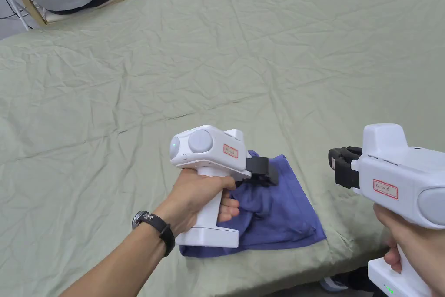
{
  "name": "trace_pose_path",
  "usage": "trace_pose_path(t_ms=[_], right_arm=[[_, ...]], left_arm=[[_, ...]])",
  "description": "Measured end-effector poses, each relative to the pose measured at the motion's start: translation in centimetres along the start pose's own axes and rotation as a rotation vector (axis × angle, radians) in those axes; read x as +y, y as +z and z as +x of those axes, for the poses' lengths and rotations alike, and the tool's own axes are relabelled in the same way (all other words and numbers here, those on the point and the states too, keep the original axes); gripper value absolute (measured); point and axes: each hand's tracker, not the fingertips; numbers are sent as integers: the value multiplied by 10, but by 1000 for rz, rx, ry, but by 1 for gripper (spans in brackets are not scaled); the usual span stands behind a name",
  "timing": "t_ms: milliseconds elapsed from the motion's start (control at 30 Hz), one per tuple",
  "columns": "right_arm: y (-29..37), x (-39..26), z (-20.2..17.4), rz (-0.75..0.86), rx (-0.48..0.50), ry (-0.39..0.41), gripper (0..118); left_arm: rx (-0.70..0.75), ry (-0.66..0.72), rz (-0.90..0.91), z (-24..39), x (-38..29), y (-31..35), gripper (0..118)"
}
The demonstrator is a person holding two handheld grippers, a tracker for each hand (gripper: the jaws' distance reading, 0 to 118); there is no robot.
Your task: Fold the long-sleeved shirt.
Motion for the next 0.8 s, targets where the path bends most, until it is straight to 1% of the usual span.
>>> trace_pose_path(t_ms=[33,67,200,333,433,533,600,633,700,767,800], right_arm=[[0,-1,0,-2,0,1,1],[0,-2,0,-5,-2,2,1],[2,-3,2,-9,-13,0,1],[8,-1,4,0,-23,-2,1],[11,1,6,4,-27,-2,1],[12,1,6,6,-29,-5,1],[12,1,4,4,-29,-4,1],[12,1,3,4,-29,-1,1],[13,0,0,0,-24,5,1],[14,-1,-3,-1,-20,7,1],[14,-2,-3,-5,-17,8,1]], left_arm=[[0,-9,-3,8,1,-2,81],[7,-20,0,22,2,-3,83],[-13,-54,6,50,7,-10,83],[-40,-78,20,55,5,-3,83],[-69,-79,62,48,0,20,83],[-92,-61,153,38,-6,54,81],[-113,-83,218,33,-14,82,80],[-128,-110,251,30,-20,95,76],[-105,-128,305,20,-35,117,52],[-33,-168,367,11,-51,128,26],[13,-192,393,7,-59,132,17]])
